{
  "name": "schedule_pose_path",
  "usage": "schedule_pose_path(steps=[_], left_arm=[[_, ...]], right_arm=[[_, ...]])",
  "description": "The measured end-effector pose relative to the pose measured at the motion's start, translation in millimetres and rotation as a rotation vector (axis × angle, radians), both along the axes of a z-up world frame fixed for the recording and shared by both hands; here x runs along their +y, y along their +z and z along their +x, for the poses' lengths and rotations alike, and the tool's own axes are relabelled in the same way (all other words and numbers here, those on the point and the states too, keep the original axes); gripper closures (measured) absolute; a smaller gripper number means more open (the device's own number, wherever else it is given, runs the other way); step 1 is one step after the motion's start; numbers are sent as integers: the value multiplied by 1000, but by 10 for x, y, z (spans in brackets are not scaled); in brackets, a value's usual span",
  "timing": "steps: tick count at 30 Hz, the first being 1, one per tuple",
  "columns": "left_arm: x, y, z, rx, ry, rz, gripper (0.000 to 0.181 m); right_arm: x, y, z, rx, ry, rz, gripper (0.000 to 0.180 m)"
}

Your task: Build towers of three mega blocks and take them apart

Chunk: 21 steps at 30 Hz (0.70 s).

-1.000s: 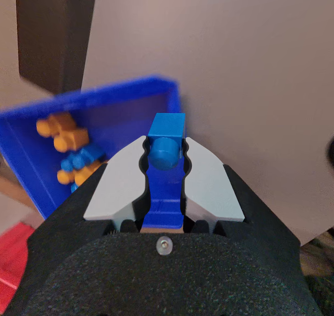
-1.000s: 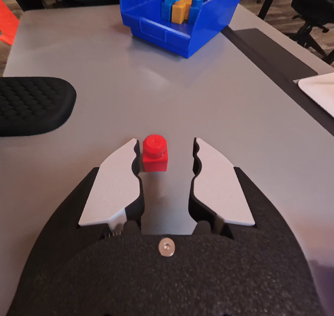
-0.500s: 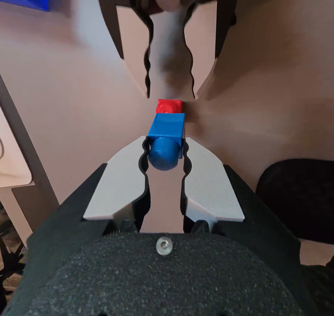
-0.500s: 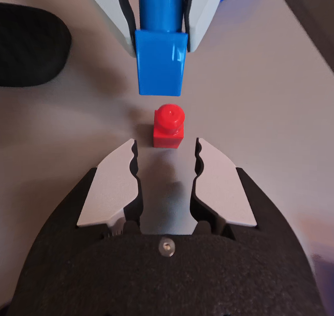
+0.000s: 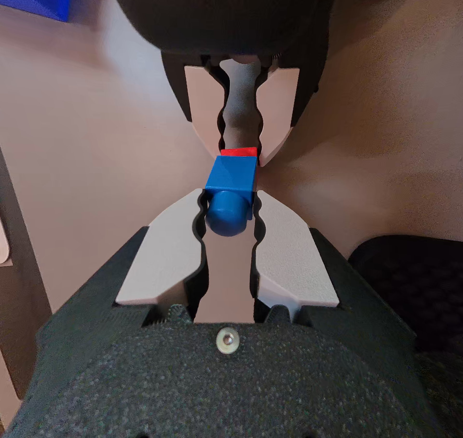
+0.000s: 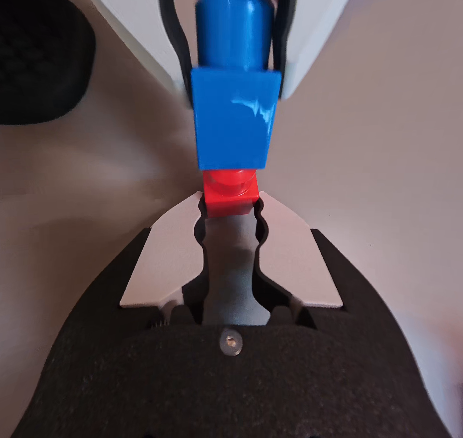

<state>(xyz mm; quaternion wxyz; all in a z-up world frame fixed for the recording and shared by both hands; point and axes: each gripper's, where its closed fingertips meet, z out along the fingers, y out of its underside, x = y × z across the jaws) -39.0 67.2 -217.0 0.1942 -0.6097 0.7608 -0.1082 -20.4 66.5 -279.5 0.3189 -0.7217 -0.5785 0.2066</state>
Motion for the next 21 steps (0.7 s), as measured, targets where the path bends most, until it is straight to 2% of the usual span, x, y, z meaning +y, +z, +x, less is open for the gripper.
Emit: schedule_pose_path(steps=[5,13,21], left_arm=[[-72,-45,36,15,-20,-39,146],[-98,-144,95,17,-17,-70,147],[-69,49,134,-187,22,-129,146]], right_arm=[[-91,-5,28,-72,15,-1,143],[-129,57,61,-51,-5,-57,144],[-83,227,-19,108,-32,-50,144]])
